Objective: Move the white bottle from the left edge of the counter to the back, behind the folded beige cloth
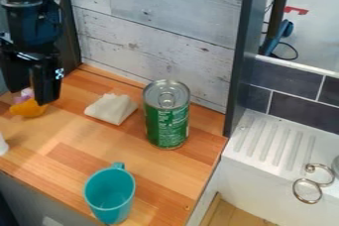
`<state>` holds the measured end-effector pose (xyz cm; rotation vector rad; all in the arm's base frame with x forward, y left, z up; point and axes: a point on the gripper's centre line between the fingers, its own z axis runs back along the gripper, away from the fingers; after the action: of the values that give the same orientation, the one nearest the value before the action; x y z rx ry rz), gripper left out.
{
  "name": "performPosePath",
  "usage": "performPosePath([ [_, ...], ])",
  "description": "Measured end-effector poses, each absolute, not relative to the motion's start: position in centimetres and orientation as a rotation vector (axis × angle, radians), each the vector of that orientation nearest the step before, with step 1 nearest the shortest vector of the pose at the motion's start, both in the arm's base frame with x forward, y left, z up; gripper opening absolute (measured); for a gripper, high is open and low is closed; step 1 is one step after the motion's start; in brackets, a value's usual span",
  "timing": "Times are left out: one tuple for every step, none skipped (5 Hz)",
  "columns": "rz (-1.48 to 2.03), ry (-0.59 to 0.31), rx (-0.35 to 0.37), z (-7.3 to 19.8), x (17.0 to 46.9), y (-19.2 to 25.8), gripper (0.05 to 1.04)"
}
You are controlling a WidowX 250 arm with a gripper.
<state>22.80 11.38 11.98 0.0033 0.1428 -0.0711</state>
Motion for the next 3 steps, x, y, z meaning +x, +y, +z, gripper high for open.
performPosePath([
  [-0.075,0.163,-0.007,11.4,22.6,11.2,1.001],
  [-0.105,0.118,0.042,12.4,21.5,12.0,1.001],
  [-0.098,0.059,0.106,13.3,20.0,13.8,1.001],
])
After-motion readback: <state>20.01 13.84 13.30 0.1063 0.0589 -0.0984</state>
